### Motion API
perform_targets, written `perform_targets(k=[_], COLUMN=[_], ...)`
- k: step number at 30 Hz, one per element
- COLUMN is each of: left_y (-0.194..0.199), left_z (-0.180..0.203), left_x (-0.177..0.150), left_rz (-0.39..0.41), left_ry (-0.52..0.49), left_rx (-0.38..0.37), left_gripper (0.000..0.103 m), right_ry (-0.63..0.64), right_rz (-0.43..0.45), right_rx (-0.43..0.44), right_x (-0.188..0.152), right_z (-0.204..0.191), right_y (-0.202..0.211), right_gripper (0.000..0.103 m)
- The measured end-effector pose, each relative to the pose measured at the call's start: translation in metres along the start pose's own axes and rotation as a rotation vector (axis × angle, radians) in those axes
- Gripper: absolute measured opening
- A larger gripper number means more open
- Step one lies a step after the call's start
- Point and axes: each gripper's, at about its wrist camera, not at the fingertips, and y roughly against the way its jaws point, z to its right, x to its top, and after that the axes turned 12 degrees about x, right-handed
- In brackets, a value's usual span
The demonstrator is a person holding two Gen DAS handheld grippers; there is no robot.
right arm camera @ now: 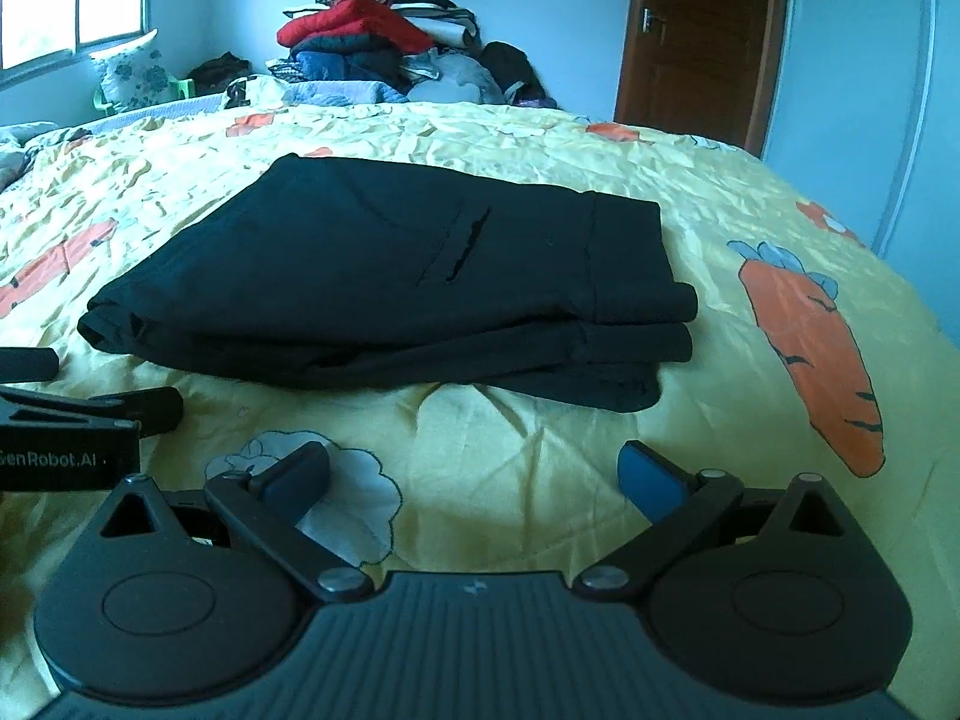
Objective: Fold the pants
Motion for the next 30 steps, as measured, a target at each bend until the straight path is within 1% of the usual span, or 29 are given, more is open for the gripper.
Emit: perform_targets(k=[6, 19, 28, 30], left_y=[0.0, 0.001, 0.001, 0.0], left_z=[0.0, 0.0, 0.0, 0.0], left_x=[0.0, 0.0, 0.0, 0.0], left_rz=[0.0, -0.002, -0.003, -0.002], left_ry=[0.001, 0.003, 0.003, 0.003], left_rx=[-0.001, -0.004, -0.004, -0.004], left_gripper=[0.103, 0.103, 0.103, 0.103], right_ry=[-0.033, -0.026, -0.028, -0.02], right_rz=[0.002, 0.0, -0.033, -0.02], right_rx=[0.032, 0.034, 0.042, 0.047], right_x=[-0.001, -0.001, 0.009, 0.008], right_z=[0.005, 0.003, 0.004, 0.005], right_y=[-0.001, -0.002, -0.01, -0.011], right_gripper=[0.103, 0.103, 0.103, 0.103])
